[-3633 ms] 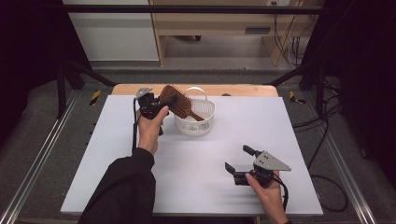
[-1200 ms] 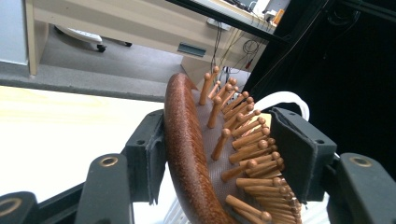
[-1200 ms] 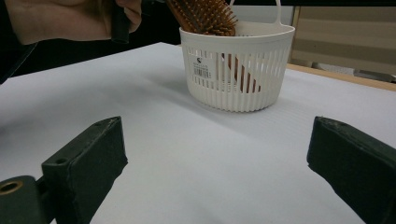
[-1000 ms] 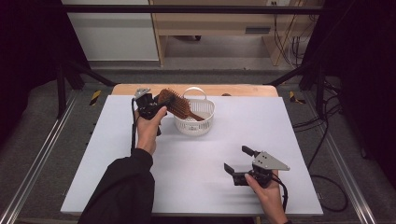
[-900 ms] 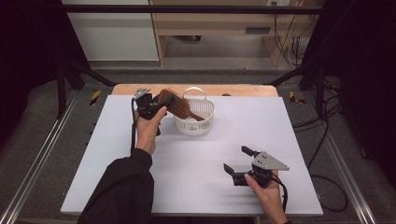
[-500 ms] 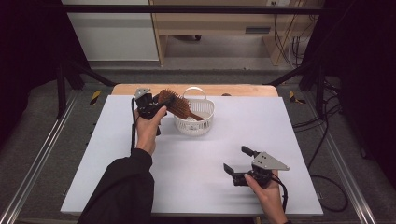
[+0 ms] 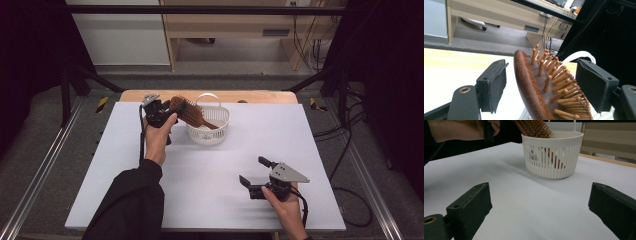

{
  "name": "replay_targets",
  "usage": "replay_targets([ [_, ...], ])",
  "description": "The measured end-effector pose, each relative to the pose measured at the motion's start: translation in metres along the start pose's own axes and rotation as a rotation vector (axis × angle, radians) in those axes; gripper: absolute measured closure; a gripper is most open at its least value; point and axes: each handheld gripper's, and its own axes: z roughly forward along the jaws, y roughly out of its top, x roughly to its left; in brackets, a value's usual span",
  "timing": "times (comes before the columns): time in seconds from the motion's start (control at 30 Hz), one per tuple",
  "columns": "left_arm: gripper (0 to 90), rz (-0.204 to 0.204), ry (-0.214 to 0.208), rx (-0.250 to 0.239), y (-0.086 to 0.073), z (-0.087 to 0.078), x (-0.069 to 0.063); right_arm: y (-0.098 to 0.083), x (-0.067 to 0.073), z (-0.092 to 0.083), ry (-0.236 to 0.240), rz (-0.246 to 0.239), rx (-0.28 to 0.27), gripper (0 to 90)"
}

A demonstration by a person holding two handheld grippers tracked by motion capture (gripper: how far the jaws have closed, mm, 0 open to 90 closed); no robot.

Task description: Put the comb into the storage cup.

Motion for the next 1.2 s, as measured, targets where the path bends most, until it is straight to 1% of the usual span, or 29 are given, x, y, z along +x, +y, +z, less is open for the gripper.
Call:
replay_targets([
  [0.13, 21.6, -0.005, 0.001, 0.001, -0.0001, 0.0001, 0.0001, -0.0001, 0.0001, 0.0002, 0.000, -0.001, 0.001, 4.9],
  [0.33, 15.2, -0.004, 0.016, 0.000, 0.0001, 0.0000, 0.0006, -0.0001, 0.0001, 0.0002, 0.000, -0.001, 0.001, 4.9],
  [0.5, 11.0, 0.005, 0.021, 0.000, -0.0001, 0.0002, -0.0004, 0.0000, 0.0001, 0.0002, 0.000, -0.001, 0.001, 5.0],
  [0.77, 8.0, 0.020, 0.021, -0.002, -0.0003, 0.0002, -0.0024, -0.0001, 0.0003, 0.0003, 0.001, -0.001, 0.001, 5.0],
  [0.83, 7.9, 0.025, 0.020, -0.005, -0.0003, 0.0001, -0.0029, -0.0001, 0.0003, 0.0003, 0.001, -0.001, 0.001, 5.0],
  [0.87, 7.8, 0.035, 0.022, -0.008, -0.0003, 0.0001, -0.0034, -0.0001, 0.0003, 0.0004, 0.001, -0.001, 0.000, 5.0],
  [0.93, 7.7, 0.036, 0.023, -0.011, -0.0001, 0.0000, -0.0034, -0.0001, 0.0004, 0.0004, 0.001, -0.001, 0.001, 4.9],
  [1.03, 7.2, 0.025, 0.020, -0.018, 0.0001, 0.0000, -0.0033, -0.0001, 0.0004, 0.0004, 0.001, -0.002, 0.001, 5.0],
  [1.2, 6.2, 0.039, 0.020, -0.026, 0.0003, -0.0004, -0.0043, -0.0001, 0.0003, 0.0004, 0.001, -0.002, 0.001, 4.9],
])
